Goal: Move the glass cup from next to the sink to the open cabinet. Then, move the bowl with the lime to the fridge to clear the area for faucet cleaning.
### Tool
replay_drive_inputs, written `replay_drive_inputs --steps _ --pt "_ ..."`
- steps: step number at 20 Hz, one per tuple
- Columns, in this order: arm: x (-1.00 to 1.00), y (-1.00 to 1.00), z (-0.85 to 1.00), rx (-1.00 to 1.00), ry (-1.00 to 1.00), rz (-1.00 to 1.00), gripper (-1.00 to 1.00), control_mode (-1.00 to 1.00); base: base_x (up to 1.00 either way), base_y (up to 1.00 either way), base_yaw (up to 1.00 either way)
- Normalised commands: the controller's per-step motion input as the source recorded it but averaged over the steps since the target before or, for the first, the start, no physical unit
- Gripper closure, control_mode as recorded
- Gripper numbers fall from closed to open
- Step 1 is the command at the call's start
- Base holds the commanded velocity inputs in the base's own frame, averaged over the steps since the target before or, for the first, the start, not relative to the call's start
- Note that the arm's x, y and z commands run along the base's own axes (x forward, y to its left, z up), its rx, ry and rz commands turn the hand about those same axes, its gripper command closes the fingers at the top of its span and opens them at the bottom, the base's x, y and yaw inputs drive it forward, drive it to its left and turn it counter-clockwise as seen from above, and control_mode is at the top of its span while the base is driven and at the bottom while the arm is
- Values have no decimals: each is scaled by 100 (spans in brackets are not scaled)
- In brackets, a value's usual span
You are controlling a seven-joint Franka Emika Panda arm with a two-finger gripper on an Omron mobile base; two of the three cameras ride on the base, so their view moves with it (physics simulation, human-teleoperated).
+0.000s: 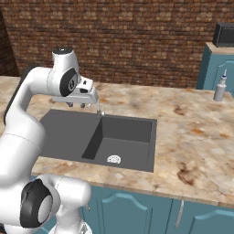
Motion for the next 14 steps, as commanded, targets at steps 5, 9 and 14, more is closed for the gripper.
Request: replay_drive_inputs --steps 5,9,14 --pt "-13 2 0 0 0 -1 -100 -100 0 0 0" --pt "0 0 0 0 0 0 -100 -100 0 0 0" --pt "0 0 0 0 0 0 -100 -100 0 0 0"
